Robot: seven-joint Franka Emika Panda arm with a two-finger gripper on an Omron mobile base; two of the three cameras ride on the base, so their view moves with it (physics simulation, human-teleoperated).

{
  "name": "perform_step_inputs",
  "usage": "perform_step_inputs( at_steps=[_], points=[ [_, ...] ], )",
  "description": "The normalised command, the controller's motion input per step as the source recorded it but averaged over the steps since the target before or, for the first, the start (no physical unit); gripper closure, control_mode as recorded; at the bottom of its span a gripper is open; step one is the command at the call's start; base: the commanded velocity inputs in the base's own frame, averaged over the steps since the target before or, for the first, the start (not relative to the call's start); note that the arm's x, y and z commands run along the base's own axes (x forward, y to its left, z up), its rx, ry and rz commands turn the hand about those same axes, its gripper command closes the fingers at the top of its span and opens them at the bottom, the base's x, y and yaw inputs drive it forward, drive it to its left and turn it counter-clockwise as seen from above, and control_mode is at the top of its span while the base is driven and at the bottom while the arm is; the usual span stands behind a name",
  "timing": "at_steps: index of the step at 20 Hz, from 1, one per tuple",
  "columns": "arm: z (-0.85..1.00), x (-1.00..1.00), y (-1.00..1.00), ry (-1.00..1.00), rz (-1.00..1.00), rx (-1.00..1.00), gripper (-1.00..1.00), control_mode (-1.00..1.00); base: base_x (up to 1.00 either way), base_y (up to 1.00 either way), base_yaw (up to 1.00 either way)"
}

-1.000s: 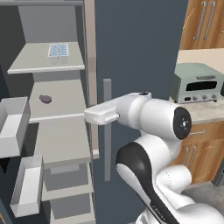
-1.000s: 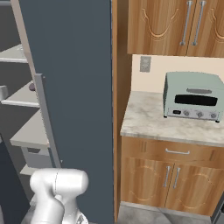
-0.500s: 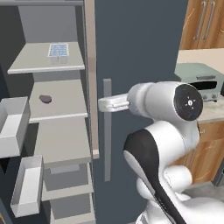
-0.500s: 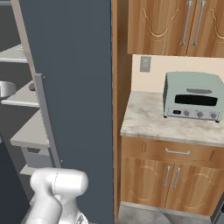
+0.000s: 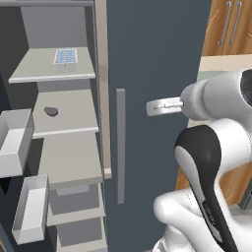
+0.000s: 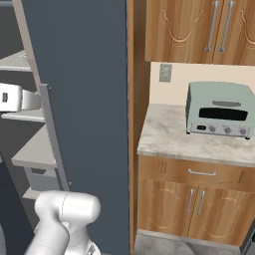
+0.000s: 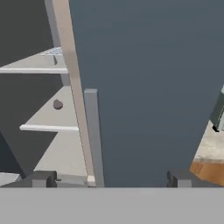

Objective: Open the freezer door, pick up the ice cube tray from the freezer, and place it on the dining counter.

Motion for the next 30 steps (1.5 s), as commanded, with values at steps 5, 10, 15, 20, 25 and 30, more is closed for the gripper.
perform_step_inputs(
  at_steps=[5,10,15,20,25,30],
  points=[
    [0.00,-0.02,-0.41,0.01,0.00,0.00,-1.00,-1.00,0.00,0.00,0.00],
    [0.00,-0.16,-0.17,0.11,0.00,0.00,-1.00,-1.00,0.00,0.00,0.00],
    [-0.04,-0.29,-0.29,0.08,0.00,0.00,-1.00,-1.00,0.00,0.00,0.00],
    [-0.22,-0.18,-0.19,0.03,0.00,0.00,-1.00,-1.00,0.00,0.00,0.00],
    [-0.21,-0.04,-0.01,0.05,0.00,0.00,-1.00,-1.00,0.00,0.00,0.00],
    [-0.20,0.00,-0.18,0.02,0.00,0.00,-1.00,-1.00,0.00,0.00,0.00]
  ],
)
